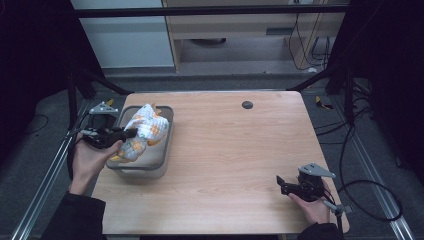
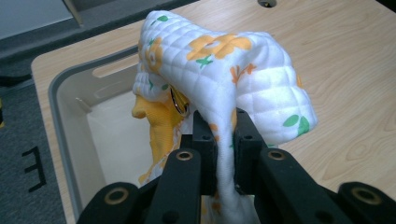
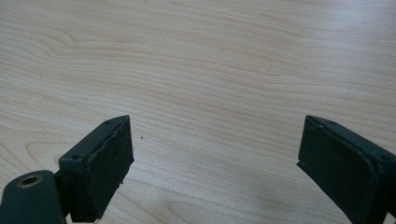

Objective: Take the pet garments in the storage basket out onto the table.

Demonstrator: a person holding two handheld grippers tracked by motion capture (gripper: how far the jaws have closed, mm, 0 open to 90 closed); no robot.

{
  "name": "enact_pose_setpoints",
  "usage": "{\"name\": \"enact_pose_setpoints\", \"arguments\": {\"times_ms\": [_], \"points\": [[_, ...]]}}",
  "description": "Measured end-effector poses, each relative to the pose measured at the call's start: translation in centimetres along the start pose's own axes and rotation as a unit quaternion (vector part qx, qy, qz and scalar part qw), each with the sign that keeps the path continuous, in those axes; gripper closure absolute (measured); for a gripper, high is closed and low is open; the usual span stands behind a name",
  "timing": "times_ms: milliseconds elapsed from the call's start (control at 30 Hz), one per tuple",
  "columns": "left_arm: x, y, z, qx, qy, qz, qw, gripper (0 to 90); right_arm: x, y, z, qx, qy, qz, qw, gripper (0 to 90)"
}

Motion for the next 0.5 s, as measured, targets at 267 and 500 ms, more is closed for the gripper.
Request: {"name": "enact_pose_setpoints", "arguments": {"times_ms": [267,500], "points": [[-0.7,1.2,0.1,0.018,-0.001,-0.014,0.9997,82.5,0.0,0.0,0.0,0.000,0.000,-0.001,1.0000,10.2],[-1.3,2.4,0.3,0.032,0.001,-0.029,0.9991,82.5,0.0,0.0,0.0,0.000,0.002,-0.001,1.0000,10.1]]}}
Point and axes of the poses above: each handheld gripper's, and its own axes: z roughly backward along the jaws, x roughly out of its underside, y roughly to its right, the point moved 2 cm from there along -z, roughly forward along the jaws, and after that the axes turned 7 degrees about -x, right-handed, at the moved point
